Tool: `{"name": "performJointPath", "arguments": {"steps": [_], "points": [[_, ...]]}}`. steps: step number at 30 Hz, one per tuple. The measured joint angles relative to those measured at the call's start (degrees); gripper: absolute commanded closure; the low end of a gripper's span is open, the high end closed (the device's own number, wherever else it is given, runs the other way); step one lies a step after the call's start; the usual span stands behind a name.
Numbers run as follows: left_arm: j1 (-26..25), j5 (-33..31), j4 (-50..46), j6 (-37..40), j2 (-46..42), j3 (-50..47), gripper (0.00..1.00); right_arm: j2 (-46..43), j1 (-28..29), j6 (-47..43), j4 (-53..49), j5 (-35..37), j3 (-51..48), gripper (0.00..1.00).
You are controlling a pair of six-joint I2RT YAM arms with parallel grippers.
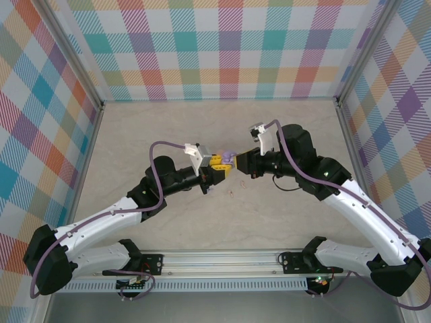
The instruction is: Insert wireless bluetooth earbuds into charging case
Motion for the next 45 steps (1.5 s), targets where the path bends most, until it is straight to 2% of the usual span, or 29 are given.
{"name": "performJointPath", "arguments": {"steps": [15,33,45], "points": [[0.0,-0.3,0.0,-1.2,-0.1,-0.8,1.0,1.1,0.0,0.0,-0.2,0.4,0.0,0.83],[0.0,-0.2,0.0,-2.5,0.1,-0.8,0.99,2.3,-0.1,-1.4,-0.5,-3.0,0.5,0.84],[0.0,-0.5,0.3,-2.5,0.2,-0.8,0.99,3.8,1.1,-2.2,-3.0,-0.4,2.6,0.86]]}}
